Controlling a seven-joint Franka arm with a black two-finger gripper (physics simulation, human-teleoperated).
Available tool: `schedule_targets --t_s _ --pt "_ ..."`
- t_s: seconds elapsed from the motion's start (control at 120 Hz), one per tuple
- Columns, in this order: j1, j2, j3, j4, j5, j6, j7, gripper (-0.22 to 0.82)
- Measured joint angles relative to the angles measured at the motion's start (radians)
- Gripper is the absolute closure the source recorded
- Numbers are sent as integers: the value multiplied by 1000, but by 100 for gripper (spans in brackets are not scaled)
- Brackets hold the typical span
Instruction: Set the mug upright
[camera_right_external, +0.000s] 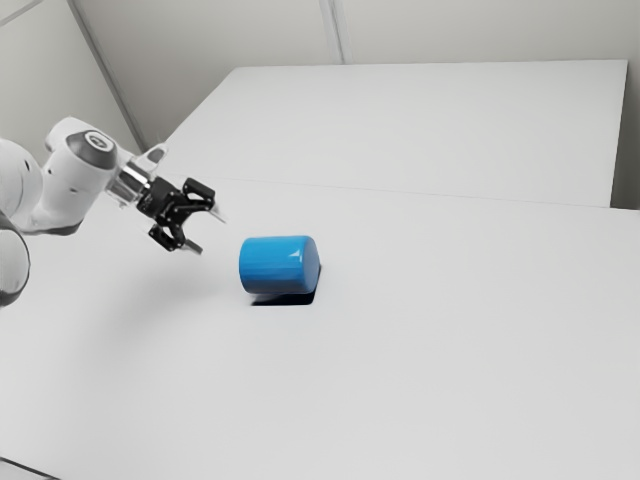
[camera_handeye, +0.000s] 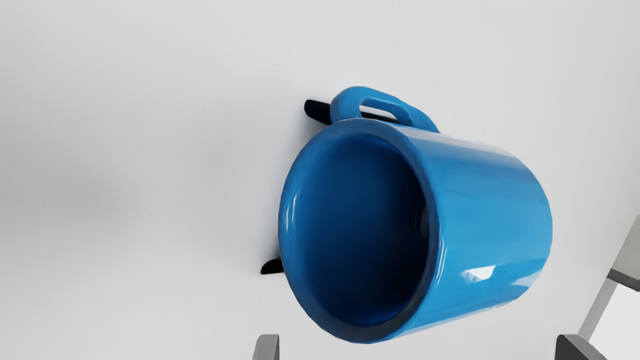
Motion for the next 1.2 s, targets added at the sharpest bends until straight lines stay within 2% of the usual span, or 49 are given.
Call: schedule_targets --t_s 0.142,0.367,0.742,0.8,0.908,0.983,1.2 --pt "10 62 3 0 -133 0 56 0" --pt "-1 106 -9 -5 -288 0 124 0" --pt "-24 120 -52 -46 -401 2 186 1" --pt "-23 120 -52 -36 -404 3 193 9" --pt "-23 120 -52 -19 -401 7 201 38" --pt "-27 120 -52 -15 -398 9 203 52" --pt "-53 115 -70 -7 -396 37 200 74"
